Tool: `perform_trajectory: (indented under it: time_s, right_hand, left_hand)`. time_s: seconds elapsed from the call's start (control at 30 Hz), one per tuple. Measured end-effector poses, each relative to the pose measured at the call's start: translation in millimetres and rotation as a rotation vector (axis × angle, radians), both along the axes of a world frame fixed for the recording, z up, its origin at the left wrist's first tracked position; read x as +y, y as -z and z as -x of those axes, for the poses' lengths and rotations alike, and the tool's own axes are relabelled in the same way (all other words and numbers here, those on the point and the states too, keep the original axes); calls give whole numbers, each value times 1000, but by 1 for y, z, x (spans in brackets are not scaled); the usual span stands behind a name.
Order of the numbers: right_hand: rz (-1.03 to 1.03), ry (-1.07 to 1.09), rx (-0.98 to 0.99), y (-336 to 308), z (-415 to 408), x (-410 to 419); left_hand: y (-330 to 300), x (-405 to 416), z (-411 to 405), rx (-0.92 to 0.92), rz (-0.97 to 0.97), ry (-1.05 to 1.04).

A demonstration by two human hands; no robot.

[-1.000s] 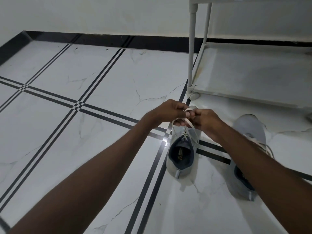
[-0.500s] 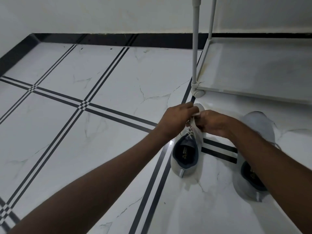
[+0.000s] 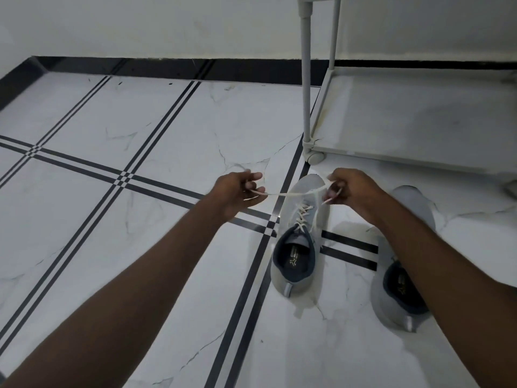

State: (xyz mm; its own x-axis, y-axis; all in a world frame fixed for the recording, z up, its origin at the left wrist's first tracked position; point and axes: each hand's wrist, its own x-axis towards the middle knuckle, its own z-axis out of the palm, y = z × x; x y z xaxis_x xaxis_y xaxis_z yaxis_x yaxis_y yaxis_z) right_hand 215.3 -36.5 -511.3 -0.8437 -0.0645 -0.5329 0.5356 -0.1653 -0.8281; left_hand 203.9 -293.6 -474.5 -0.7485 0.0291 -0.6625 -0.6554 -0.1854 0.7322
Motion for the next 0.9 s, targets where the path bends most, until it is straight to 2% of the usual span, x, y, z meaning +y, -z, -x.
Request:
perform_trajectory:
  time_s: [0.07, 0.13, 0.2, 0.23, 0.3, 0.37, 0.43, 0.5, 0.7, 0.83, 0.9]
  right_hand:
    - [-51, 41, -6, -1, -2, 8]
    - [-383, -72, 26, -3, -2, 16]
    - [-772, -349, 66, -6, -3, 17]
    - [-863, -473, 74, -10, -4, 13]
    - [-842, -599, 52, -15, -8, 5]
    - [-745, -634, -16, -18, -10, -3]
    - [-700, -641, -46, -16, -11, -9]
    - [-741, -615, 1, -9, -12, -13]
    - [-824, -490, 182, 18, -23, -28]
    - [-960, -591, 269, 24, -21, -38]
    - [-944, -653, 260, 21, -20, -31]
  left_hand:
    - [5, -9, -1, -45, 88, -108]
    - [11, -18, -3, -93, 202, -127]
    - [15, -21, -6, -108, 426, 37]
    - [16, -18, -8, -83, 574, 181]
    - [14, 1, -14, 99, 858, 473]
    - [17, 28, -22, 324, 937, 772]
    - [31, 45, -27, 430, 989, 953]
    - [43, 47, -28, 490, 1052, 956]
    - [59, 36, -26, 502, 1024, 848]
    - [71, 48, -31, 578, 1201, 922]
    - [64, 46, -24, 574, 1187, 959]
